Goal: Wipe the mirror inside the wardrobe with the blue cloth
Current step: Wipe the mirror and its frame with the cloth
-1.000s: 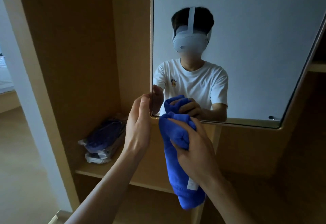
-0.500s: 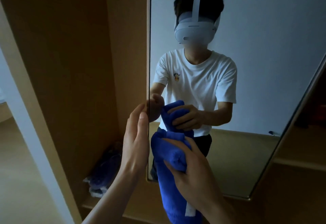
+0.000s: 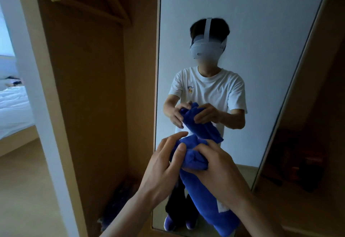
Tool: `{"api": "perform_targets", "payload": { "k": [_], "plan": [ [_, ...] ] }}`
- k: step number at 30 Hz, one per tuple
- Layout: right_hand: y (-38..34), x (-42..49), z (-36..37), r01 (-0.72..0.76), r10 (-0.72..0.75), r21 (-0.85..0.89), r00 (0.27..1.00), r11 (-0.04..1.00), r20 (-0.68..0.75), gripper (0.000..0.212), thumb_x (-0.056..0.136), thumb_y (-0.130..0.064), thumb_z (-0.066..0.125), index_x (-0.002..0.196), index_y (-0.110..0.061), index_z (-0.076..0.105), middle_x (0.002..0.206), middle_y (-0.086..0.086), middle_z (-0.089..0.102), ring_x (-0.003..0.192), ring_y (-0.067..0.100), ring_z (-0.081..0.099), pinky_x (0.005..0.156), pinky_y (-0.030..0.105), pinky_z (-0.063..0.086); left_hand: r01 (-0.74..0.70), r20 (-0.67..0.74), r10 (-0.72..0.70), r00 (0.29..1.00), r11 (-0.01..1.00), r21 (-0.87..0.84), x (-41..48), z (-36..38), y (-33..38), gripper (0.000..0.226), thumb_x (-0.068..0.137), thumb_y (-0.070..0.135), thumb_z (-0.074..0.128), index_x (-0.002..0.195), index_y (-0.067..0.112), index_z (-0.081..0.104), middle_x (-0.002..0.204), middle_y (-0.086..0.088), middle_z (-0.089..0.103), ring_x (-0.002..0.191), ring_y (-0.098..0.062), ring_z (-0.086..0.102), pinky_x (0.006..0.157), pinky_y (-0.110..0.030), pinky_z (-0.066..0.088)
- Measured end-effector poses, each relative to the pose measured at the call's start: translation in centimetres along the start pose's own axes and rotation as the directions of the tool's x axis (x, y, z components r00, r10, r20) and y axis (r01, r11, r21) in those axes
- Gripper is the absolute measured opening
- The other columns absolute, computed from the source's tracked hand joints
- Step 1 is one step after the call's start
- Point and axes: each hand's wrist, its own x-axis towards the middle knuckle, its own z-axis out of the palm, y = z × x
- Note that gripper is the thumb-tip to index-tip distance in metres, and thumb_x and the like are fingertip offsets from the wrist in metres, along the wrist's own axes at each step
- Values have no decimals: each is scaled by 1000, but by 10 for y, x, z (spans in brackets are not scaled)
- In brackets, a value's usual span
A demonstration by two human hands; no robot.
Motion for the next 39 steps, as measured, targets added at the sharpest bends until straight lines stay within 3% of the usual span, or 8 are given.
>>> {"api": "perform_targets", "payload": {
  "k": [5,9,13,18,20,24,34,39],
  "plan": [
    [-25,7,-34,20,-24,-58,997,998,-69,23,87,-32,75,92,-14,62,91,-12,55,80,1,58,73,9,44,-45,-17,43,999,996,-83,11,-8,41,40,97,68,37,126,46,54,121,18,61,110,-3,63,80,-15,51],
    [-37,13,-49,39,-45,-58,993,998,-106,24,85,-47,66,93,-25,63,95,-17,55,83,1,60,70,14,46,-108,26,114,993,981,-163,14,-22,51,48,91,71,53,121,33,57,120,11,57,107,-15,63,76,-39,60],
    [-46,33,-57,110,-126,-115,981,987,-149,7,86,-28,66,90,-32,61,87,-14,56,81,3,59,67,13,44,-175,78,188,979,973,-153,33,-46,48,38,83,47,80,112,28,64,118,12,52,113,-15,56,85,-32,58],
    [-68,72,-55,80,-90,-153,994,985,-62,42,76,-61,69,111,-55,48,116,-26,52,102,-4,57,84,17,49,-200,-88,184,979,952,-231,71,-82,45,36,68,52,83,92,29,69,101,10,54,96,-15,58,79,-30,53],
    [-77,86,-55,53,-57,-182,998,982,-17,60,73,-54,76,124,-51,44,124,-30,45,106,-4,56,87,20,50,-230,-112,207,972,939,-255,88,-97,46,31,66,51,82,88,36,68,99,12,54,93,-9,58,75,-22,52],
    [-102,116,-65,102,-131,-209,983,973,-132,40,83,-30,76,118,-37,58,113,-26,57,108,-7,53,94,17,42,-336,-60,333,941,901,-274,123,-118,52,28,72,41,88,91,41,67,105,16,52,101,-6,57,81,-16,50],
    [-152,188,-133,158,-506,-769,829,620,-237,60,76,-5,78,128,-31,63,125,0,63,102,22,52,79,40,49,-501,-89,504,859,792,-349,196,-148,107,52,91,11,73,135,27,49,137,2,54,128,-11,56,102,-40,54],
    [-164,220,-167,103,-568,-873,794,477,-217,56,78,-11,72,129,-30,62,130,3,59,109,28,51,91,50,44,-468,-142,447,883,857,-216,224,-155,132,54,95,31,68,142,40,41,144,9,48,125,-1,53,96,-24,54]
  ]
}}
